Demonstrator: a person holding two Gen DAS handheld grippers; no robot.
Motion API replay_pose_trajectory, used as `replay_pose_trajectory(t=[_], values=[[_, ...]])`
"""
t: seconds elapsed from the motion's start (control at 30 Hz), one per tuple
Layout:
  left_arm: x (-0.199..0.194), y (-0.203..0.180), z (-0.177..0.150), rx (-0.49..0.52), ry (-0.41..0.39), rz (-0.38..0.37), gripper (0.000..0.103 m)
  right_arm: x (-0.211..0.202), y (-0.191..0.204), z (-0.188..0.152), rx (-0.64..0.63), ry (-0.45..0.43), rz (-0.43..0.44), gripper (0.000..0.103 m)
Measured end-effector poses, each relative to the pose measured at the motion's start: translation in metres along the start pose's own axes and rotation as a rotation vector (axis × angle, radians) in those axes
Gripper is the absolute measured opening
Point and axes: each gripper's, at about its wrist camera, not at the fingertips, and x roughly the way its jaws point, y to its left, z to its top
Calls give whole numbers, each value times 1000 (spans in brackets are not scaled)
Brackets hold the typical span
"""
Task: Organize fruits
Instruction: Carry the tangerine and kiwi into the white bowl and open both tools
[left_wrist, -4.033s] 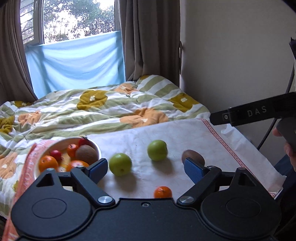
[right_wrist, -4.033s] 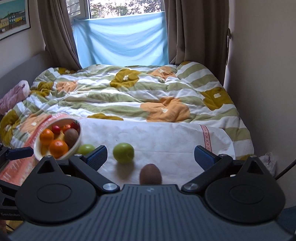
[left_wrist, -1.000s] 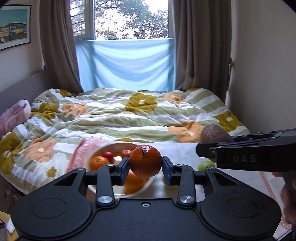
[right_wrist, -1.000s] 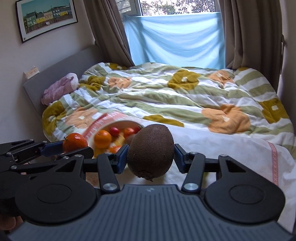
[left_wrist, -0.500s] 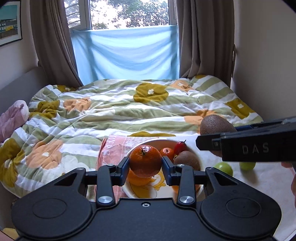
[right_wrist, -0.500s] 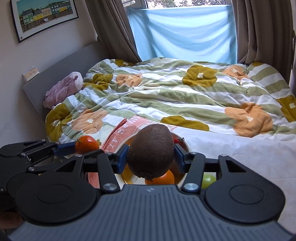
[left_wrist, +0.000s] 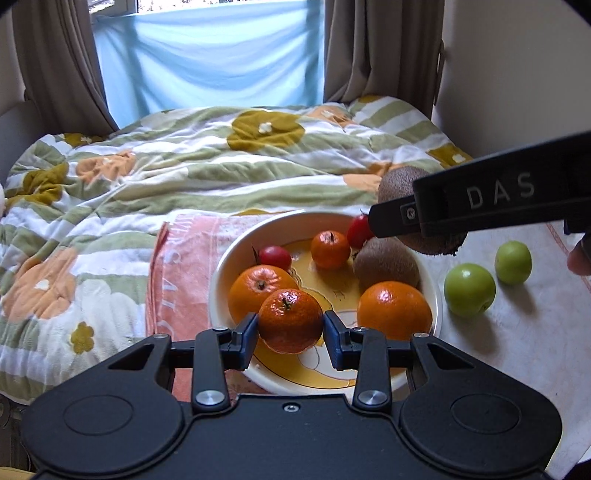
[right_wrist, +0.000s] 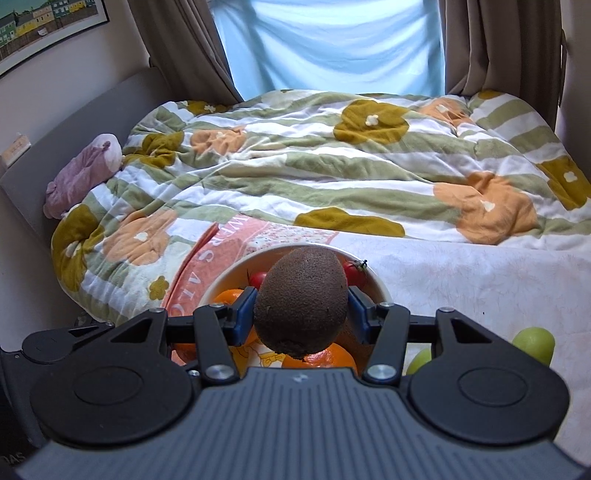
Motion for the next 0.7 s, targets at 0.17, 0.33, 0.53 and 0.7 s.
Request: replay_pose_trajectory(t=[0.17, 0.33, 0.53, 0.7], values=[[17, -5, -7, 37, 41, -9, 42, 10, -2, -4, 2, 29, -4, 67], [25, -5, -13, 19, 75, -9, 42, 16, -2, -4, -19, 42, 1, 67], [19, -9, -9, 4, 53, -20, 92, 23, -5, -2, -47, 67, 20, 67], [9, -9, -4, -7, 24, 22, 97, 25, -8, 5, -64, 70, 33, 67]])
